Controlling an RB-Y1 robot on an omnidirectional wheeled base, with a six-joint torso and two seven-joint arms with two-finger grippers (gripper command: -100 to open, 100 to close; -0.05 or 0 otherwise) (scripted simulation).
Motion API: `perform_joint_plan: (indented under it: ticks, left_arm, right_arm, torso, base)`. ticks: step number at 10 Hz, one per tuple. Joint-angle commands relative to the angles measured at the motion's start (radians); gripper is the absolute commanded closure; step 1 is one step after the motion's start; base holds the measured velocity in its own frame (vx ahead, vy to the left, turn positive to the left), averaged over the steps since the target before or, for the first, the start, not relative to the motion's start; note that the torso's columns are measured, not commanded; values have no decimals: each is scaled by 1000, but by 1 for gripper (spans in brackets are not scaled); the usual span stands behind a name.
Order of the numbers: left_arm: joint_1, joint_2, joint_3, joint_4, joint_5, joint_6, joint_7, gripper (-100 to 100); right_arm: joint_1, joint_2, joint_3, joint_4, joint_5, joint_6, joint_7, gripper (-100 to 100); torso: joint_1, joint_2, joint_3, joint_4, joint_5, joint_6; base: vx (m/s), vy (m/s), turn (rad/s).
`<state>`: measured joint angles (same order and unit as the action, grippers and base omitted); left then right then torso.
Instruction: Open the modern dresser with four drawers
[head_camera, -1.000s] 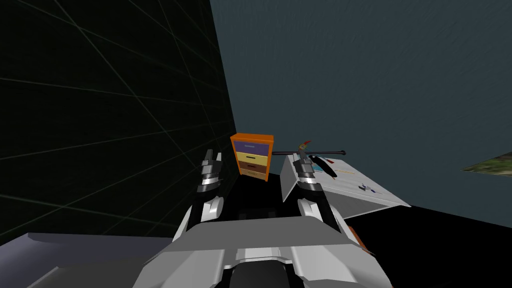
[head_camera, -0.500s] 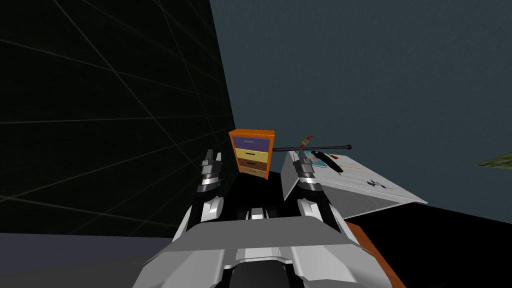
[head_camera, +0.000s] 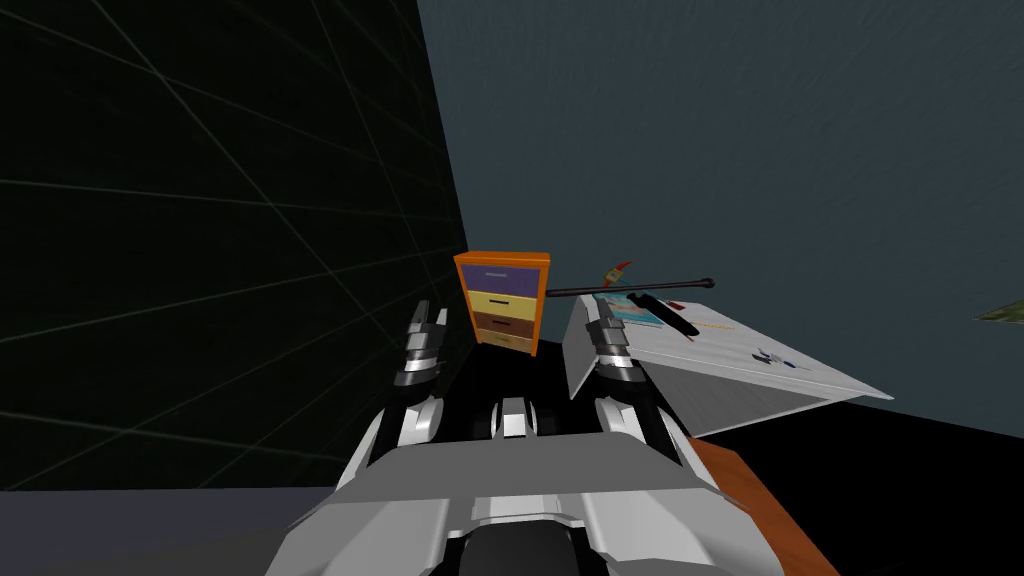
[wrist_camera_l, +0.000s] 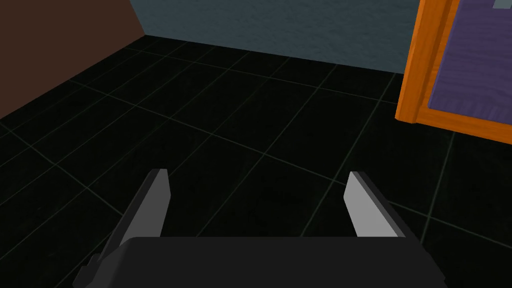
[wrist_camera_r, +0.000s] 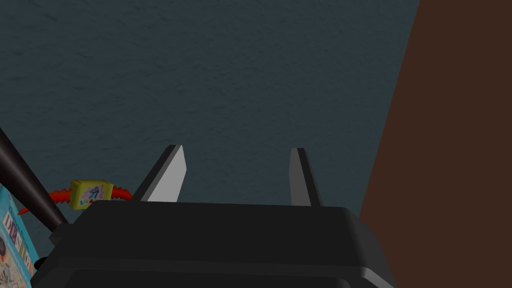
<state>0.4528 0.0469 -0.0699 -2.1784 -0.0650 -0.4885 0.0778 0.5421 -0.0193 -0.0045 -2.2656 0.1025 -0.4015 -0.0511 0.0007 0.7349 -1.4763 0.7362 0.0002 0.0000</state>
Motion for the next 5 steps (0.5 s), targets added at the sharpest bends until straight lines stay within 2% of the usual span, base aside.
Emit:
perform_joint_plan:
  ticks: [1,5]
  left_arm:
    - [-7,58,-5,52,1,-20,-3,-100]
    - [-14,102,-14,159,3,-63,-8,-100]
  right_arm:
    - [0,0,0,0,0,0,0,0]
    - [0,0,0,0,0,0,0,0]
  torso:
    - [-1,1,-1,1,0,0]
    - [-1,2,0,1,0,0]
  base:
    - [84,-12,-45]
    - [116,-7,-52]
